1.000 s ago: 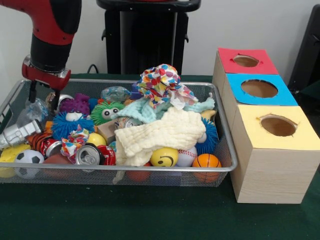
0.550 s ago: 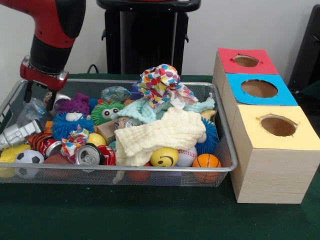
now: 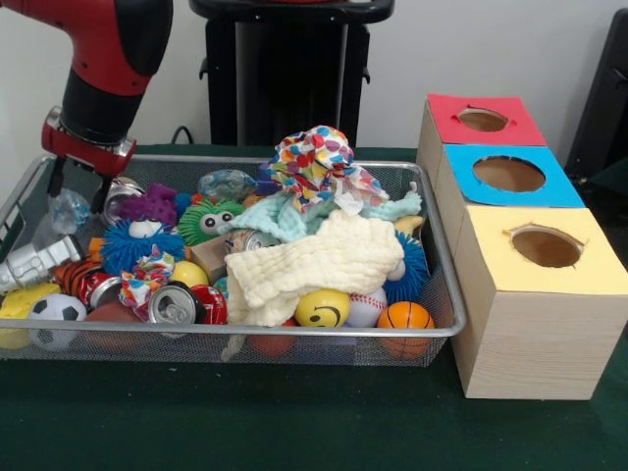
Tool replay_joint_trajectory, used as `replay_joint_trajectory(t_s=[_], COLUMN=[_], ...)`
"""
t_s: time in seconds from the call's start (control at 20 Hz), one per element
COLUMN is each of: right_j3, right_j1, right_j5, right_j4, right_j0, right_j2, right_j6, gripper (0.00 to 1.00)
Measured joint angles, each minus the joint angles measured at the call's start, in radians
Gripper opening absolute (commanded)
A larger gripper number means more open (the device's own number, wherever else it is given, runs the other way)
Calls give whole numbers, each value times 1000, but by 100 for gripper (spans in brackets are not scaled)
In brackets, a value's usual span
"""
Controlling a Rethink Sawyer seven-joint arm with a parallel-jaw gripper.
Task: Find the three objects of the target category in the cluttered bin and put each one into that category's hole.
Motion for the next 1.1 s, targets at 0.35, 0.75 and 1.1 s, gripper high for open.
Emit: replay_joint_trajectory(t_s=[0.35, 0.75, 1.1], right_j3=[0, -5, -32], right_j1=[5, 12, 14], right_j5=[0, 1, 1], right_j4=[24, 43, 53], right_j0=[2, 2, -11], right_j2=[-8, -12, -1], right_j6=[0, 0, 0], gripper=[100, 100, 100])
